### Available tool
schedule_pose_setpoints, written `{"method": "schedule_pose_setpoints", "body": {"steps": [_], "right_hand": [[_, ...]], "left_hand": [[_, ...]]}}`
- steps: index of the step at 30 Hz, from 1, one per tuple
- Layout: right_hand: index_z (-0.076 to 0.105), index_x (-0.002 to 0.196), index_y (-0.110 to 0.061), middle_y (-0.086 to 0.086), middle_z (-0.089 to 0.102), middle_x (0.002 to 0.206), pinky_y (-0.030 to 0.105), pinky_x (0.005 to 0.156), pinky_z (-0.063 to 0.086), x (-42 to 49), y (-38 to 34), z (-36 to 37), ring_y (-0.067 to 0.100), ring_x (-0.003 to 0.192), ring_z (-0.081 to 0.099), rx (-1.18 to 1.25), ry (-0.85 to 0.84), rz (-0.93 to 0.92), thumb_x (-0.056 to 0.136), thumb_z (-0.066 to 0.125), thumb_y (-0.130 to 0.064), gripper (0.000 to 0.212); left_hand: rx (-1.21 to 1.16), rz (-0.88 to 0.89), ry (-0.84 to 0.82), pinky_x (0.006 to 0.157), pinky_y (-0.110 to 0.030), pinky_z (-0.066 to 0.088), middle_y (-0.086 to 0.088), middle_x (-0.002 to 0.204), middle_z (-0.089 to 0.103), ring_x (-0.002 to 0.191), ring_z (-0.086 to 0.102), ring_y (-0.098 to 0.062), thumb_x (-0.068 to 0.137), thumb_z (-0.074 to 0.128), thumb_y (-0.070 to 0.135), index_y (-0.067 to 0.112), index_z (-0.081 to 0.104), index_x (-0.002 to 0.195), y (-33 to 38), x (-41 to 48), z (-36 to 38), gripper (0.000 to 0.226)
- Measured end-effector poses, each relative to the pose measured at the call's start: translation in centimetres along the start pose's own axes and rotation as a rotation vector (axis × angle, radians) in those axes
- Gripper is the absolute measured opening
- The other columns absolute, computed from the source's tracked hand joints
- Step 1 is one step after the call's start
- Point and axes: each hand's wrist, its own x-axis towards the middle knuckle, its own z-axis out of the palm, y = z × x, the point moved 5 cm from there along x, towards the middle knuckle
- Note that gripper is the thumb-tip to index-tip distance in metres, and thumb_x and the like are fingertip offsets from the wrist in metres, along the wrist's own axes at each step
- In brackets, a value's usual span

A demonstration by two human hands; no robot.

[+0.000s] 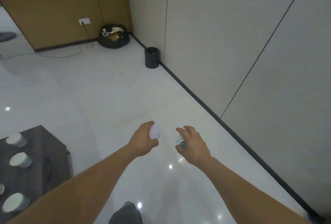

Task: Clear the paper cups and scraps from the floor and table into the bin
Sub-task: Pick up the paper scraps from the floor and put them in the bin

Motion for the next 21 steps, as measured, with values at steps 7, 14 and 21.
{"method": "schedule_pose_setpoints", "body": {"steps": [7, 14, 21], "right_hand": [[0.038, 0.146, -0.03, -0.001, 0.029, 0.151, 0.032, 0.097, 0.043, 15.5, -6.3, 1.7, 0.023, 0.129, 0.04, -0.063, -0.039, -0.097, 0.089, 0.062, -0.032, 0.062], [0.037, 0.146, -0.031, -0.002, 0.028, 0.151, 0.033, 0.096, 0.043, 29.9, -12.5, 1.3, 0.022, 0.13, 0.039, -0.067, -0.014, -0.107, 0.089, 0.062, -0.033, 0.063], [0.036, 0.145, -0.032, -0.003, 0.028, 0.151, 0.033, 0.097, 0.045, 43.5, -14.3, 1.3, 0.021, 0.131, 0.039, -0.042, -0.022, -0.119, 0.088, 0.062, -0.033, 0.063]], "left_hand": [[-0.078, -0.038, 0.103, 0.08, -0.022, 0.034, 0.003, 0.11, 0.044, 0.097, 0.045, -0.016, 0.077, 0.068, 0.012, 0.022, 0.045, 0.115, -5.3, 12.4, -9.4, 0.046], [-0.08, -0.062, 0.104, 0.096, -0.022, 0.037, -0.007, 0.143, 0.043, 0.127, 0.045, -0.023, 0.079, 0.07, 0.016, 0.011, 0.034, 0.144, -7.2, 23.6, -19.5, 0.074], [-0.085, -0.07, 0.096, 0.09, -0.014, 0.036, 0.004, 0.131, 0.049, 0.122, 0.046, -0.022, 0.08, 0.068, 0.016, 0.021, 0.041, 0.136, -7.9, 35.9, -24.9, 0.063]]}}
